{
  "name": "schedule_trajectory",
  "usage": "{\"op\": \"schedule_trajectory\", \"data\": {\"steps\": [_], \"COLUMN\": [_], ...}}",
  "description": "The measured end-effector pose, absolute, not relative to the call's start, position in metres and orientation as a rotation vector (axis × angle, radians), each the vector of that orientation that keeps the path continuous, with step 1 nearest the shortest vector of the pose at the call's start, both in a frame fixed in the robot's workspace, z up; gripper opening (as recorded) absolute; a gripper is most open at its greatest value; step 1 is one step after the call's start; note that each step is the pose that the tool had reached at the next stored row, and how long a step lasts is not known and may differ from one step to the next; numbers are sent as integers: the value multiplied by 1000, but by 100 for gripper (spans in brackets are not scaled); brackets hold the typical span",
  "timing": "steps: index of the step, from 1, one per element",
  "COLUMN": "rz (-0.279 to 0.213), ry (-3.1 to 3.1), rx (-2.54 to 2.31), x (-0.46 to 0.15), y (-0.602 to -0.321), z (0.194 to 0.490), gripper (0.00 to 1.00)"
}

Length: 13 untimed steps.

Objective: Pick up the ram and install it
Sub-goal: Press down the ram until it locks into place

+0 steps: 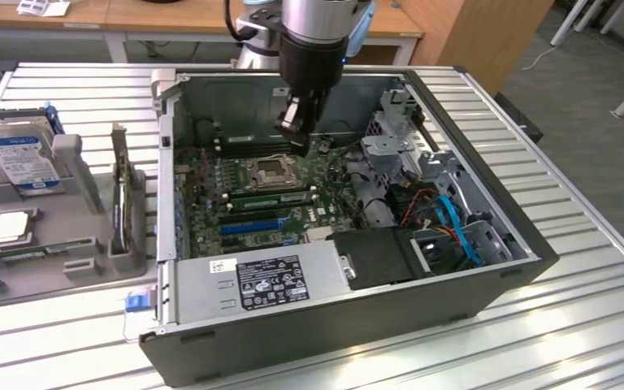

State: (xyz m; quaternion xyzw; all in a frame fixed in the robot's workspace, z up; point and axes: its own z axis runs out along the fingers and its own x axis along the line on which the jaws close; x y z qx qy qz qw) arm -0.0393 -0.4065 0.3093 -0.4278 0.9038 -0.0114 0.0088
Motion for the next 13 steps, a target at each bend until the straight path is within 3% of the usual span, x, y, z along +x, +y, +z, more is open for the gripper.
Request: {"op": "schedule_trajectory", "data": {"steps": [13], "rz": [-39], "ry": [2964], "rx": [-995], "x": [-39], "y": [-406], "z": [309], "gripper": [10]}}
